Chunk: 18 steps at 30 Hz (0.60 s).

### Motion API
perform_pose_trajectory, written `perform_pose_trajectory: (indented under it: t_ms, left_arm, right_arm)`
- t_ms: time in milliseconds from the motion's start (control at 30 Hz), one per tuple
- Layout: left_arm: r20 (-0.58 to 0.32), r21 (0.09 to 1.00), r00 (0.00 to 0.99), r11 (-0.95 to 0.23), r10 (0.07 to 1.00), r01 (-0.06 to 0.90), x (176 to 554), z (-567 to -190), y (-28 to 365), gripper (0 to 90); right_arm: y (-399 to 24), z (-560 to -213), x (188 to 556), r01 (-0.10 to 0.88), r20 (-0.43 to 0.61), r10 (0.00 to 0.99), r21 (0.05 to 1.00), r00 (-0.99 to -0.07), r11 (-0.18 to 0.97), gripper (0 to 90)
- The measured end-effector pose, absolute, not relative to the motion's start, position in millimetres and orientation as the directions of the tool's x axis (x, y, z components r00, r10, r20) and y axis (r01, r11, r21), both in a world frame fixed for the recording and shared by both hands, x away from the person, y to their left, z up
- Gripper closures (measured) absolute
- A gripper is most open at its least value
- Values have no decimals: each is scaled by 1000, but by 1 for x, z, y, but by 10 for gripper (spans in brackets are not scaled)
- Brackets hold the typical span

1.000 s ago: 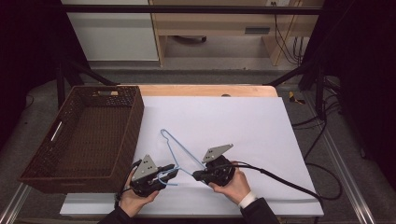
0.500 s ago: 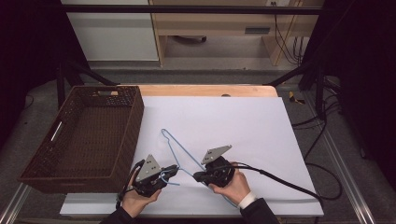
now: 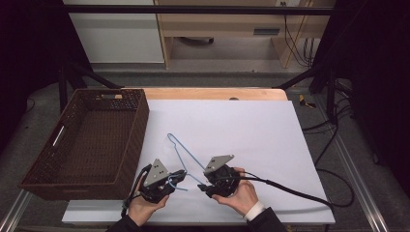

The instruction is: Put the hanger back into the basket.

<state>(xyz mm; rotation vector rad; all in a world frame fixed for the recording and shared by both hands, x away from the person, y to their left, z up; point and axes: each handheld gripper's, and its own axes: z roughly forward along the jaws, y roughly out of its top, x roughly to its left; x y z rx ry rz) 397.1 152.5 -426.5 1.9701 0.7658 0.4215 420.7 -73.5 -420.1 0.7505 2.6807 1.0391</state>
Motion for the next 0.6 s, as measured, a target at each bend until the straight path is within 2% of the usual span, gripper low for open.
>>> perform_pose_trajectory:
  t_ms: [133, 267, 333, 433, 600]
  left_arm:
    - [-22, 869, 742, -354, 670, 346, 396, -426, 152, 847]
    - [-23, 869, 742, -354, 670, 346, 396, -426, 152, 847]
    - [-23, 869, 742, -354, 670, 346, 396, -426, 151, 847]
    - [-24, 869, 741, -353, 671, 347, 396, -426, 151, 847]
    - [-33, 876, 750, -342, 661, 340, 397, -426, 152, 841]
  right_arm:
    - [-68, -425, 422, 432, 30, 538, 634, -843, 641, 644]
    - [-66, -430, 423, 448, 43, 544, 625, -838, 640, 779]
    - [-65, -430, 423, 454, 53, 546, 625, -836, 634, 795]
    - [-64, -431, 422, 457, 69, 540, 627, -839, 630, 865]
    - [-64, -431, 422, 438, 52, 529, 632, -847, 639, 874]
